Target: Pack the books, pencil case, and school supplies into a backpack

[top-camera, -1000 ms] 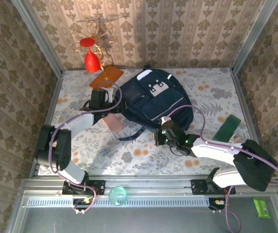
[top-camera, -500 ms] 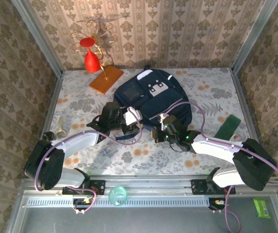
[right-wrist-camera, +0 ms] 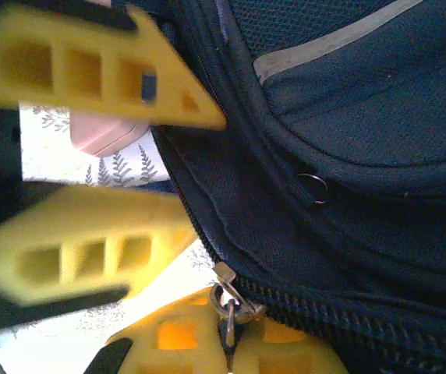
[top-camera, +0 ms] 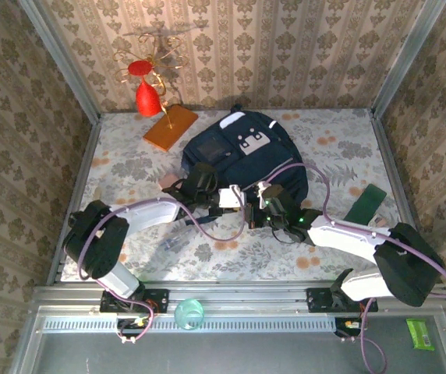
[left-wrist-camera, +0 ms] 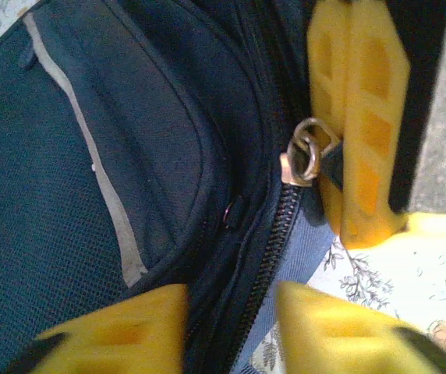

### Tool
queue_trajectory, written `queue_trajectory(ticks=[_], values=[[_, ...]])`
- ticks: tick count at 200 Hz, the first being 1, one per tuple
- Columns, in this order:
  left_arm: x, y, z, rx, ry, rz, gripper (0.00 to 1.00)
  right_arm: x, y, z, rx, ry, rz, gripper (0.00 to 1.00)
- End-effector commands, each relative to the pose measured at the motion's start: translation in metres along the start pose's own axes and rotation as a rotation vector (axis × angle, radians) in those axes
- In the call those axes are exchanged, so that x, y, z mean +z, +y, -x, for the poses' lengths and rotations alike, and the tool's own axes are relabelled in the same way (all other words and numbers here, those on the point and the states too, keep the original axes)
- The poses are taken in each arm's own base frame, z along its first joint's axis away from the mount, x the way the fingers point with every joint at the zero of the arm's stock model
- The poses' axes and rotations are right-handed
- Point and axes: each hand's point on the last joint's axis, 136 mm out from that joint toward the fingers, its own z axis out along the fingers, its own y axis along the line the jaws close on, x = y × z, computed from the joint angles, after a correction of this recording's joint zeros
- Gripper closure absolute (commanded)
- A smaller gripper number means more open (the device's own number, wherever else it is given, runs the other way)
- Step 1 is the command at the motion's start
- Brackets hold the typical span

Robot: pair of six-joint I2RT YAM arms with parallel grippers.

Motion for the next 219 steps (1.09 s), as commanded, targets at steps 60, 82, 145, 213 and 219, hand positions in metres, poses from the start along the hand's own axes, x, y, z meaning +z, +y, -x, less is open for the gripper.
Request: queue_trajectory(ticks=[60, 82, 145, 213, 219], values=[[-0.016, 0.012, -0.019, 0.018, 0.061, 0.062, 1.0, -0.066, -0.068, 0.011, 0.086, -0.12, -0.372, 1.0], [-0.021, 0.015, -0.025, 0.007, 0.063, 0.08, 1.0, -0.079, -0.082, 0.014, 0.076, -0.141, -0.452, 1.0], [-0.037, 0.025, -0.046, -0.033, 0.11, 0.127, 0.97, -0.075, -0.077, 0.027, 0.045, -0.102, -0.321, 1.0], [-0.045, -0.012, 0.024, -0.078, -0.107, 0.017, 0.41, -0.054, -0.005, 0.027, -0.029, -0.072, 0.069, 1.0], [-0.045, -0.014, 0.031, -0.078, -0.122, 0.009, 0.39, -0.053, -0.002, 0.027, -0.035, -0.068, 0.083, 1.0]])
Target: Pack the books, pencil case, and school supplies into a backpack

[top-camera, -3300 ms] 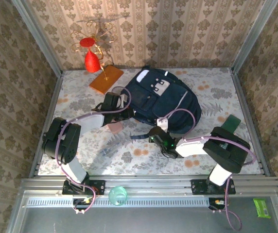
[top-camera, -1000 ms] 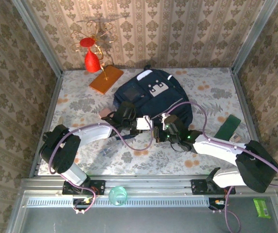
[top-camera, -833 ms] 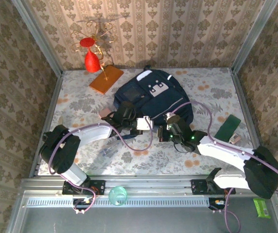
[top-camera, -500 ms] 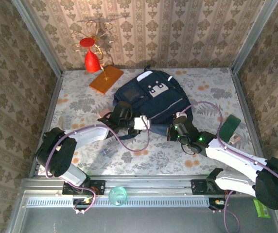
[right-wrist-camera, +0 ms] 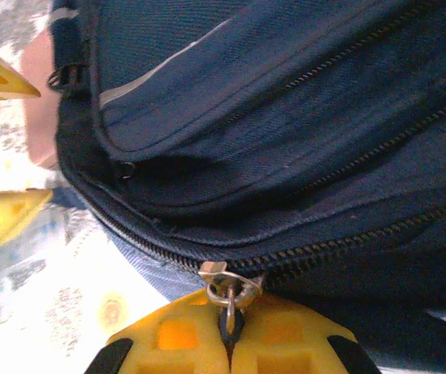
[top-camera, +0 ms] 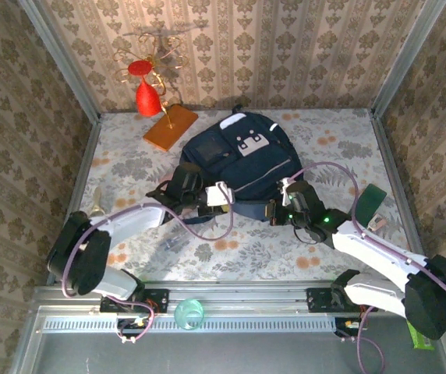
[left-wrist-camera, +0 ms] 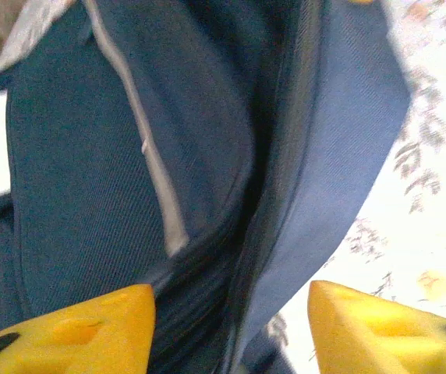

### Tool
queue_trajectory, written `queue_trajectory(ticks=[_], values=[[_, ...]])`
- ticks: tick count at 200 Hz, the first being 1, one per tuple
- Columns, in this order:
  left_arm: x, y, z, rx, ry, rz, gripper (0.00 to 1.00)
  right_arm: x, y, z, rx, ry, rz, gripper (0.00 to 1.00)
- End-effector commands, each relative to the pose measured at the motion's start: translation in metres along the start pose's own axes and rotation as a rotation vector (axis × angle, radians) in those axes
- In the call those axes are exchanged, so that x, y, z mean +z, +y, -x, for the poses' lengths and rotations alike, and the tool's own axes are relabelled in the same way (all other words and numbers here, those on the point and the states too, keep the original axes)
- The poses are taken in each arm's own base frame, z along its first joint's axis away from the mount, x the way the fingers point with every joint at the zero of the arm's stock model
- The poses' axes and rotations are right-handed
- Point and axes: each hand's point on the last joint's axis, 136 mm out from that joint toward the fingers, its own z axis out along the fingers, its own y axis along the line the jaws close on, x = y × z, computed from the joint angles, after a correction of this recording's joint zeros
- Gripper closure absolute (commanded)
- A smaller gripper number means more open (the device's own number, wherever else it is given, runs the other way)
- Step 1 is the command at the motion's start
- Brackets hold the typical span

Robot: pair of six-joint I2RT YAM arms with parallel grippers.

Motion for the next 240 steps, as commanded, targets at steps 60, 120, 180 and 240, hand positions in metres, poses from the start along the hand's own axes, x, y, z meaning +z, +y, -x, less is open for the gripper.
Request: queue_trajectory(ticks=[60, 120, 180, 240], values=[[0.023, -0.028, 0.05, 0.014, -0.052, -0.119, 0.41, -0.004, 0.062, 0.012, -0.113, -0.054, 0.252, 1.0], [0.037, -0.026, 0.043, 0.025, -0.016, -0.113, 0.7, -0.004, 0.058, 0.001, -0.113, -0.035, 0.237, 1.0], [0.017, -0.022, 0.02, 0.035, 0.02, -0.093, 0.99, -0.011, 0.0, -0.013, -0.025, 0.051, 0.008, 1.0], [-0.001, -0.017, 0.003, 0.023, 0.029, -0.058, 0.99, -0.02, -0.046, -0.017, 0.071, 0.081, -0.146, 1.0]])
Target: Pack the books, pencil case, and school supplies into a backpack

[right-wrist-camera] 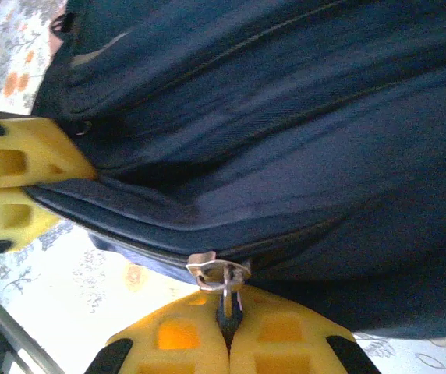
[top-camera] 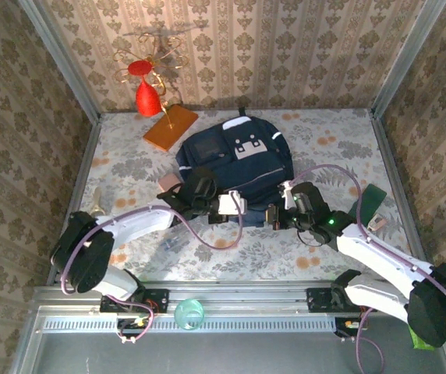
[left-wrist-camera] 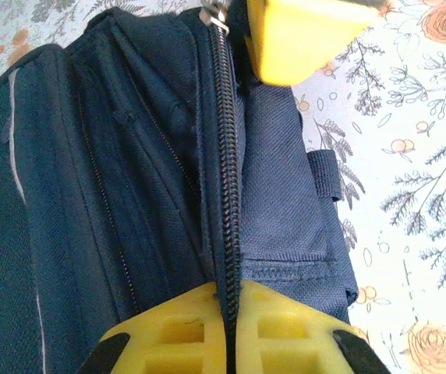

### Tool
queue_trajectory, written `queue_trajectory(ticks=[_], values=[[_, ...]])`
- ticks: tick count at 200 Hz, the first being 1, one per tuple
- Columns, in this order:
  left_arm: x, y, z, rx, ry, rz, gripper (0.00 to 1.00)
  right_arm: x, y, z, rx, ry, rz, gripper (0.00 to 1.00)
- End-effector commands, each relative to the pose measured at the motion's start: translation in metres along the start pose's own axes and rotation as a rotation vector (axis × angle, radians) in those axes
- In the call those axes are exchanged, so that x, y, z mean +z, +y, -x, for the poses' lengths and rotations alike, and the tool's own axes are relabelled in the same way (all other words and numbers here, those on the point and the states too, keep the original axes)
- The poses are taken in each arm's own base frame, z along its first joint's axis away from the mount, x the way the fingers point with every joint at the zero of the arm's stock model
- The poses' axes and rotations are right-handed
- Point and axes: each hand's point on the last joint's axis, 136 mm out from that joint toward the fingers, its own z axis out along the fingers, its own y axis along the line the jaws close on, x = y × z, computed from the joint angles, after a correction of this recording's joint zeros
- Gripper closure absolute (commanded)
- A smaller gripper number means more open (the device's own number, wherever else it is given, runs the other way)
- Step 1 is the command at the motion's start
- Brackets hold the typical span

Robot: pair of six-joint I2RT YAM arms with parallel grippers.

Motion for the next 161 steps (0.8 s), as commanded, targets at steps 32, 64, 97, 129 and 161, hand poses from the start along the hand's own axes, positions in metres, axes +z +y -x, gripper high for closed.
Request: queue_trajectory(ticks=[32, 64, 97, 129, 161], values=[[-0.029, 0.015, -0.022, -0.029, 0.033, 0.07, 0.98, -0.011, -0.048, 0.0, 0.077, 0.028, -0.216, 1.0], [-0.037, 0.023, -0.042, -0.065, 0.088, 0.116, 0.96, -0.007, -0.027, 0.01, 0.067, -0.001, -0.108, 1.0], [-0.04, 0.025, -0.05, -0.088, 0.12, 0.126, 0.89, -0.01, 0.013, 0.015, -0.02, -0.034, 0.062, 1.0], [-0.038, 0.02, -0.039, -0.097, 0.056, 0.107, 0.87, -0.021, 0.049, 0.013, -0.145, -0.073, 0.169, 1.0], [-0.038, 0.02, -0.036, -0.09, 0.048, 0.102, 0.87, -0.032, 0.074, 0.007, -0.236, -0.099, 0.258, 1.0]])
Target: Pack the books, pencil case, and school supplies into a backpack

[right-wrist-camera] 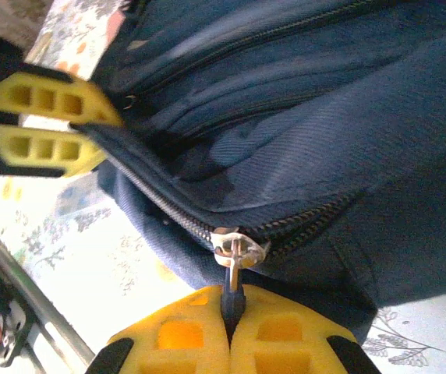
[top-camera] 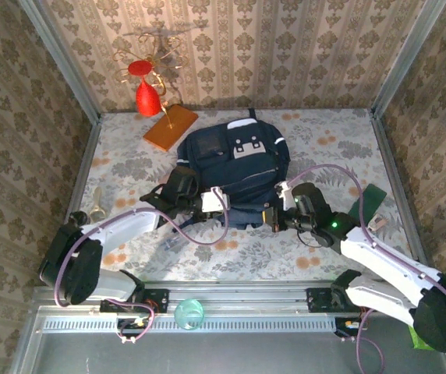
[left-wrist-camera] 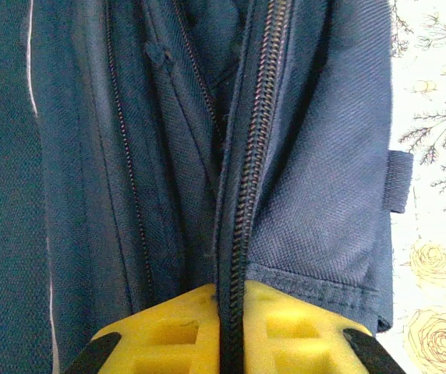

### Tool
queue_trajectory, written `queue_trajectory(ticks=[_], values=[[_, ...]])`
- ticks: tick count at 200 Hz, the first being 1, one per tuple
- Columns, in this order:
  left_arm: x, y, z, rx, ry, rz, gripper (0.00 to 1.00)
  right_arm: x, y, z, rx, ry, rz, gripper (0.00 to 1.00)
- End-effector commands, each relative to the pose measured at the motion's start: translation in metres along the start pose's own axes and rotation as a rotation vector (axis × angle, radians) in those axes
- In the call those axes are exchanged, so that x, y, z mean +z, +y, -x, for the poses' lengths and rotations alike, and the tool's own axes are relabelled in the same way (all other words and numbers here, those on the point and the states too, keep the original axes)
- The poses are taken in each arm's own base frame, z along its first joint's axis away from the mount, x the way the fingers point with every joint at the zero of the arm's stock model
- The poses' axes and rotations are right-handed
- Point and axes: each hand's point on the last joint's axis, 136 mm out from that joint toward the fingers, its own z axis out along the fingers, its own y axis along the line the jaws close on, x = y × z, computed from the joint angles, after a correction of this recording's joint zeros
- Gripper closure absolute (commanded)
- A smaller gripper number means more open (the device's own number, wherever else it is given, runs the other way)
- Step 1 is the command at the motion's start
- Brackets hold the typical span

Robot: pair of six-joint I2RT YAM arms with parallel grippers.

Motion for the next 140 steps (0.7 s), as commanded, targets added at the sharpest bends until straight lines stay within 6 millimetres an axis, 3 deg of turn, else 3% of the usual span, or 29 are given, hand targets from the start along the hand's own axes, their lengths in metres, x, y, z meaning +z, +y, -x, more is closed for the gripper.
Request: queue_trajectory(ticks=[1, 38, 70, 117, 140], values=[[-0.005, 0.012, 0.001, -0.002, -0.001, 0.054, 0.87, -0.013, 0.036, 0.013, -0.119, -0.079, 0.134, 1.0], [-0.004, 0.029, -0.012, -0.022, 0.063, 0.105, 0.82, -0.004, 0.034, 0.014, -0.106, -0.074, 0.122, 1.0], [-0.009, 0.031, -0.017, -0.047, 0.079, 0.125, 0.6, 0.009, 0.028, 0.014, -0.085, -0.054, 0.097, 1.0], [-0.035, 0.013, 0.026, -0.027, -0.139, 0.127, 0.23, 0.021, 0.028, 0.015, -0.079, -0.033, 0.094, 1.0], [-0.036, 0.004, 0.054, 0.041, -0.21, 0.099, 0.17, 0.023, 0.027, 0.016, -0.079, -0.03, 0.09, 1.0]])
